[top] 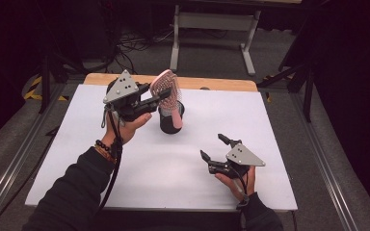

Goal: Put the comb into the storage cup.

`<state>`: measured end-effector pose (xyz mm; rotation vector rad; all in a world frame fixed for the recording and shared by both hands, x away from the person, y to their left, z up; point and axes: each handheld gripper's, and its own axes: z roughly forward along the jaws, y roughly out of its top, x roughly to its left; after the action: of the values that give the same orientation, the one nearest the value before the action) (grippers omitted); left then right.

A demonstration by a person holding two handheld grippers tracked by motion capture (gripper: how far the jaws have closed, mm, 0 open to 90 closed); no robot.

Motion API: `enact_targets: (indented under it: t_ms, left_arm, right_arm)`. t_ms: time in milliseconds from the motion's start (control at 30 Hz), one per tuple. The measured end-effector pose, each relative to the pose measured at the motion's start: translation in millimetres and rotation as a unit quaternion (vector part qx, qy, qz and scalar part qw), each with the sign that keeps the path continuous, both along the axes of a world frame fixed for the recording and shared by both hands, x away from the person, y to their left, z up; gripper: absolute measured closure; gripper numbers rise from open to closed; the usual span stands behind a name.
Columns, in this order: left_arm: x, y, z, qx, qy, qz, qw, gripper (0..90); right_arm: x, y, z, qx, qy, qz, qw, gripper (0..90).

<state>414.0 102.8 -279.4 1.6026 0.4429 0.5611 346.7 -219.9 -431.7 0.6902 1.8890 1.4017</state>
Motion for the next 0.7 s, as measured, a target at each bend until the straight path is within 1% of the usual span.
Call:
enact_targets:
  t_ms: [67,100,200,233,267,333,467,500,533,567,633,700]
  left_arm:
    - [1.3,-0.4,0.5,0.003,-0.001,0.003,1.0,63.6]
    - [4.8,-1.1,1.4,0.011,-0.003,0.006,0.9999,63.6]
    - [8.3,0.2,2.5,0.011,-0.007,0.009,0.9999,63.5]
    - [9.6,0.9,2.9,0.011,-0.004,0.009,0.9999,63.5]
    - [12.1,0.9,3.3,0.014,-0.006,0.011,0.9998,63.5]
    - [12.8,0.5,3.5,0.012,-0.005,0.015,0.9998,63.5]
    - [17.5,1.7,4.9,0.01,-0.007,0.021,0.9997,63.5]
    - [20.5,3.1,5.4,0.014,-0.009,0.028,0.9995,63.5]
    - [22.2,3.1,4.6,0.008,-0.008,0.031,0.9995,63.5]
    - [22.2,3.1,4.6,0.008,-0.008,0.031,0.9995,63.4]
    - [28.0,2.8,3.0,0.006,-0.004,0.041,0.9992,63.4]
    - [30.3,2.8,2.4,0.009,-0.005,0.042,0.9991,63.4]
  right_arm:
    - [0.2,0.1,-0.4,-0.002,0.001,-0.003,1.0,18.9]
    - [0.5,-0.1,-0.6,0.0,0.002,-0.003,1.0,18.7]
    - [0.9,-0.2,-1.1,-0.001,0.004,-0.003,1.0,18.0]
    - [0.9,-0.2,-1.1,-0.001,0.004,-0.003,1.0,18.0]
    - [1.2,0.6,-1.5,-0.002,0.002,-0.003,1.0,17.4]
    - [0.3,1.8,-1.2,-0.007,0.002,-0.002,1.0,17.3]
    - [-0.9,3.6,-0.7,-0.011,-0.007,-0.005,0.9999,16.4]
    - [-1.2,3.6,-0.8,-0.01,-0.005,-0.006,0.9999,16.1]
    - [-1.3,3.5,-0.8,-0.01,-0.005,-0.008,0.9999,16.0]
    - [-1.3,3.4,-0.7,-0.007,-0.005,-0.008,0.9999,16.1]
    - [-1.5,3.3,-0.4,-0.008,-0.006,-0.008,0.9999,16.2]
    - [-1.5,3.3,-0.3,-0.01,-0.005,-0.008,0.9999,16.5]
